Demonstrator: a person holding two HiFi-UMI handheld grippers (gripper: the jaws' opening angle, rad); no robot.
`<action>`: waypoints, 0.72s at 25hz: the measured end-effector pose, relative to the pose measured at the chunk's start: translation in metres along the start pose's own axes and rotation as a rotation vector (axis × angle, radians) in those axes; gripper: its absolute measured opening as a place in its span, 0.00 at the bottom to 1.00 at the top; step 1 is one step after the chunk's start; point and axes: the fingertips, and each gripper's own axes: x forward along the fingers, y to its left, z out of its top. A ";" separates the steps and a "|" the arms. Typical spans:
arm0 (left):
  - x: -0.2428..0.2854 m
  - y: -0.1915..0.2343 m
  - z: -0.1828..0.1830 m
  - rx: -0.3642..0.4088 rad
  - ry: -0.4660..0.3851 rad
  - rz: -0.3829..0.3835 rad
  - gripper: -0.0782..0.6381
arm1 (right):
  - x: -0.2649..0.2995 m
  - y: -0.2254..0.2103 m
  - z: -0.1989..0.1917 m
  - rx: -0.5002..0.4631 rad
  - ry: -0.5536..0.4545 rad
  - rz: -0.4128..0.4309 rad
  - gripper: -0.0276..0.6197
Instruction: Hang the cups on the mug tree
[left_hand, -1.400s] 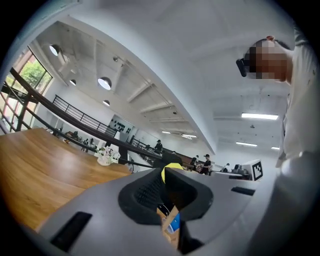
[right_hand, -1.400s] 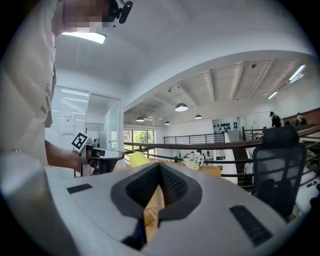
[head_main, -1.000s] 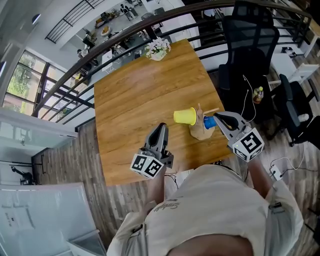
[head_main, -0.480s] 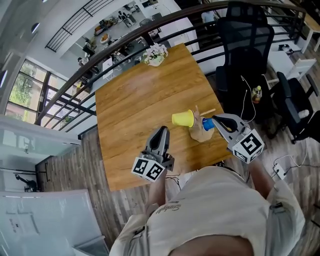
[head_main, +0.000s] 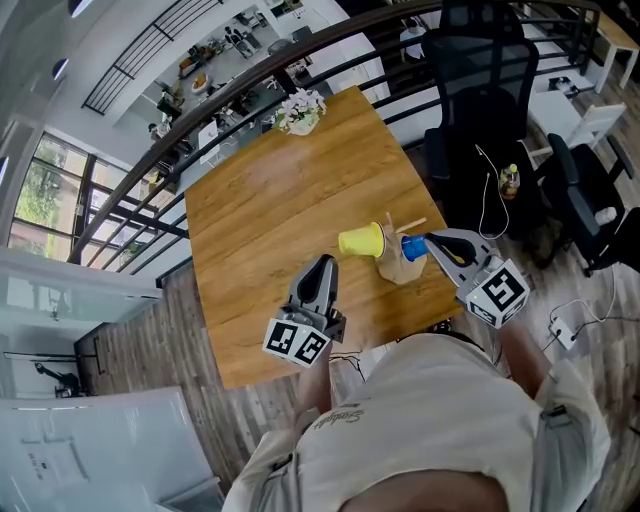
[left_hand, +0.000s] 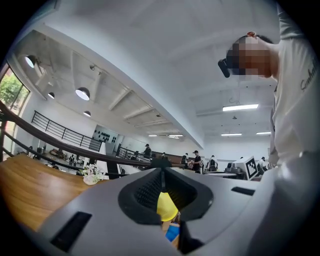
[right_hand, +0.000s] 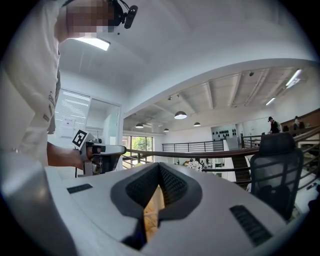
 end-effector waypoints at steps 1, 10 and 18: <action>0.001 0.000 -0.001 -0.003 0.003 -0.002 0.15 | 0.000 -0.001 -0.002 0.008 0.002 -0.003 0.03; 0.000 0.015 0.002 -0.102 -0.043 -0.004 0.15 | 0.010 0.003 -0.019 0.029 0.024 0.015 0.03; -0.008 0.019 -0.009 -0.097 -0.036 0.011 0.15 | 0.013 0.001 -0.022 0.032 0.037 0.005 0.03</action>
